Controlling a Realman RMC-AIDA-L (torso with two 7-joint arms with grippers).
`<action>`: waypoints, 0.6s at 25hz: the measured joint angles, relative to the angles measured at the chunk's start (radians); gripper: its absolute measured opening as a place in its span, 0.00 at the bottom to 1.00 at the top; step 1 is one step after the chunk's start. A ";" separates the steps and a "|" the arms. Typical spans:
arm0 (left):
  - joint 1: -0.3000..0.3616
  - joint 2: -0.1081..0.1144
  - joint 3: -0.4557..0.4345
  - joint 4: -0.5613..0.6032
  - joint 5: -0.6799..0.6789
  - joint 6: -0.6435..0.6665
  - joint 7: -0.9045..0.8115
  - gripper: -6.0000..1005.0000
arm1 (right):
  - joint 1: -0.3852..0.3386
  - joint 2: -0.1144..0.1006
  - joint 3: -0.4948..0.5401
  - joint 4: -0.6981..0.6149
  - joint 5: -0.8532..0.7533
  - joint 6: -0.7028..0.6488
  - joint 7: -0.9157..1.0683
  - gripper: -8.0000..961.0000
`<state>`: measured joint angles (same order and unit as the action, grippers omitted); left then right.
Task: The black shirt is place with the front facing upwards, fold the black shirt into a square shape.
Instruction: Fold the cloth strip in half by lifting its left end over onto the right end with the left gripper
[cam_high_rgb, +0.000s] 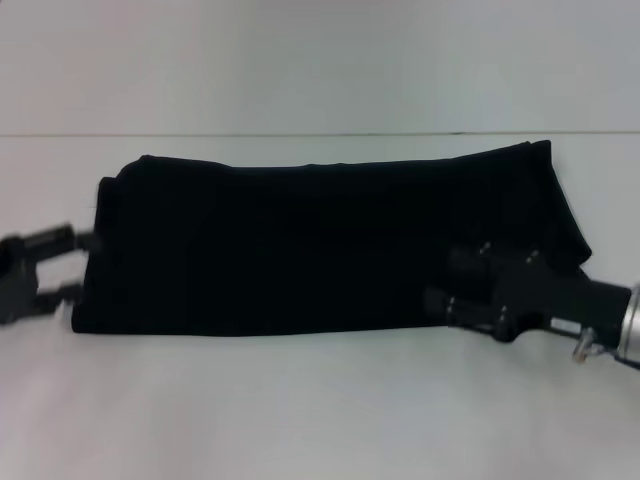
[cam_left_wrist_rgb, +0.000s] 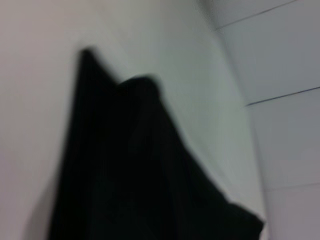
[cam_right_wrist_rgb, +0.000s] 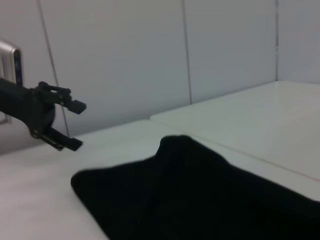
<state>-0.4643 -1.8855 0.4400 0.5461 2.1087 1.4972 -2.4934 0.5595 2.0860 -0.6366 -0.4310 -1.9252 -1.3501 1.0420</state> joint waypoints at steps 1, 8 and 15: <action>0.008 -0.003 0.002 0.014 0.027 0.010 -0.035 0.89 | -0.001 0.003 -0.001 0.008 -0.003 0.005 -0.016 0.74; 0.028 -0.013 -0.002 0.021 0.091 -0.009 -0.130 0.89 | -0.006 0.006 -0.004 0.049 -0.002 0.036 -0.066 0.75; 0.015 -0.012 0.007 -0.020 0.106 -0.074 -0.150 0.88 | -0.006 0.006 -0.059 0.066 -0.006 0.013 -0.125 0.74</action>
<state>-0.4491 -1.8978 0.4466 0.5258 2.2150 1.4235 -2.6432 0.5531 2.0922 -0.6953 -0.3649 -1.9313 -1.3370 0.9175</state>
